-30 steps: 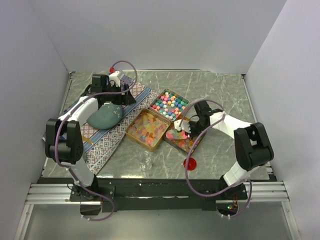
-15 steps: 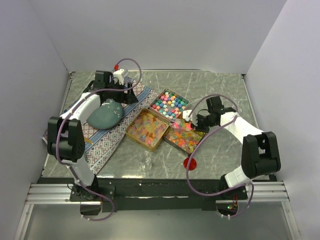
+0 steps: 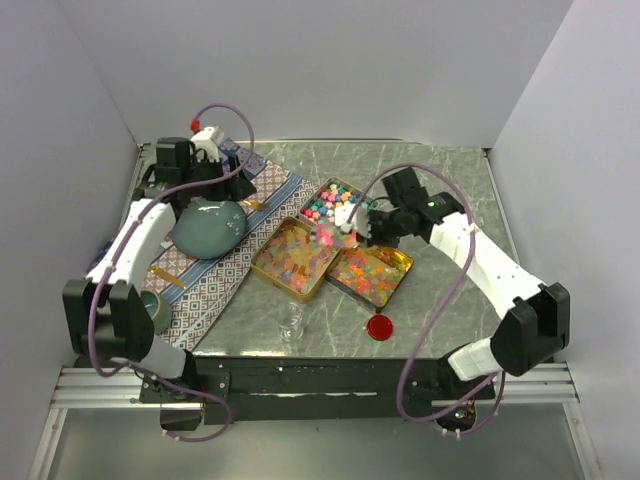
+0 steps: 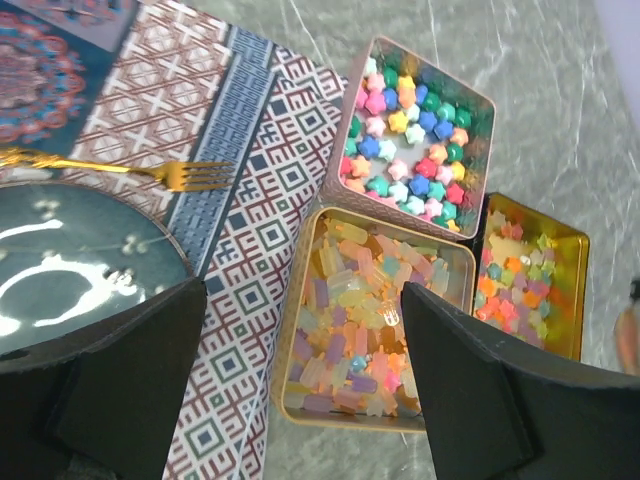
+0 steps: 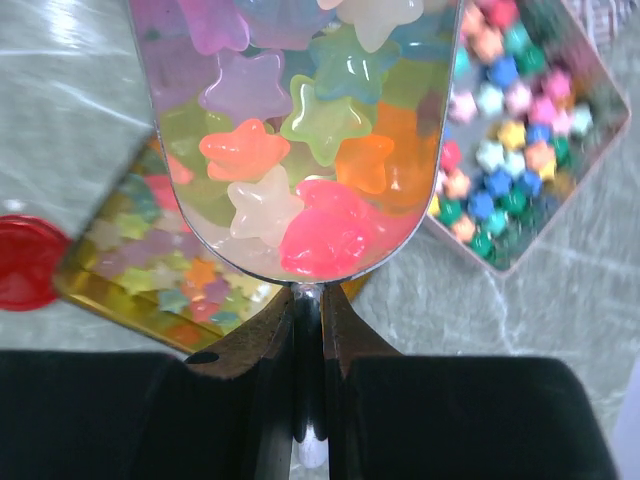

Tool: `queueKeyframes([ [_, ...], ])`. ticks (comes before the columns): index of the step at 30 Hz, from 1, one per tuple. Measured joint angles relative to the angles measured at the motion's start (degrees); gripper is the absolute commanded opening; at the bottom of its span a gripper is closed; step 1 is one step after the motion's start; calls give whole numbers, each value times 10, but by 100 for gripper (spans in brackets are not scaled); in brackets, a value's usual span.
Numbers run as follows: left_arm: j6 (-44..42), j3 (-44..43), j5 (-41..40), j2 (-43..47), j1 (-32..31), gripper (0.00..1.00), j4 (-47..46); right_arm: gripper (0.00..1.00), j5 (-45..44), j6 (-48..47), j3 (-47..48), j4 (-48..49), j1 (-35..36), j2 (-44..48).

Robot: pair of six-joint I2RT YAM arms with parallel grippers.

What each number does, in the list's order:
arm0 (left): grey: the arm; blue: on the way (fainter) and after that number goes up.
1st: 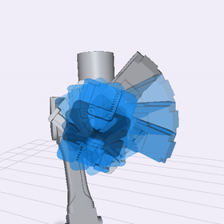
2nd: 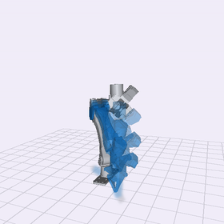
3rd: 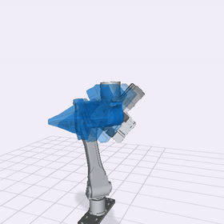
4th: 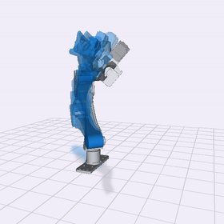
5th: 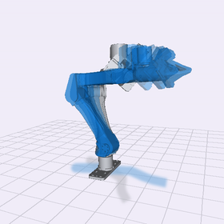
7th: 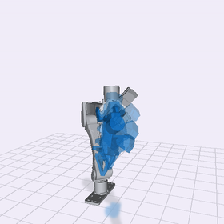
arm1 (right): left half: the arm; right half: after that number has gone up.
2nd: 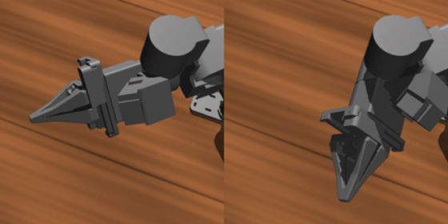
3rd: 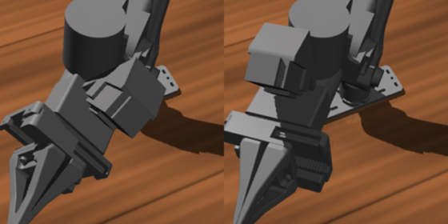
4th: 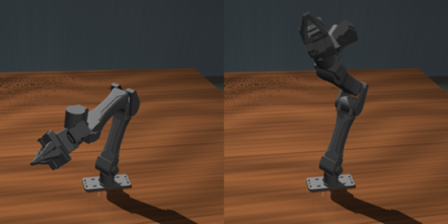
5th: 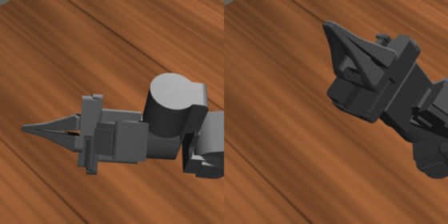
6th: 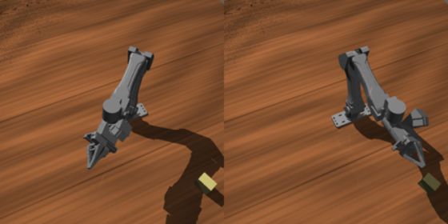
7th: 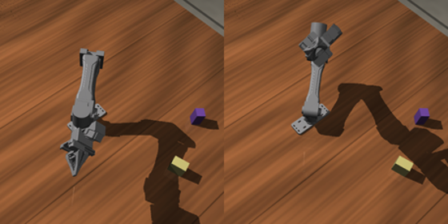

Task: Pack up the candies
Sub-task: Scoop the fake candies from the storage box, then place the fake candies in the packing bottle.

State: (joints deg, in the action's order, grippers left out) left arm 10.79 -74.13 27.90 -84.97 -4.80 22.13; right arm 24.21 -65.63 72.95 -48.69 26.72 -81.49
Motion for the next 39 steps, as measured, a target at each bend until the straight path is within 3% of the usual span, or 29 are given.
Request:
queueKeyframes([
  [12,19,57,-80,155,77,92,38,0,-114,32,12,-104,183,3],
  [16,17,115,-94,208,85,99,44,0,-154,41,27,-122,222,-17],
  [24,20,186,-98,268,111,97,50,0,-216,47,53,-151,273,-49],
  [39,25,224,-98,313,114,97,27,0,-308,47,106,-191,322,-92],
])
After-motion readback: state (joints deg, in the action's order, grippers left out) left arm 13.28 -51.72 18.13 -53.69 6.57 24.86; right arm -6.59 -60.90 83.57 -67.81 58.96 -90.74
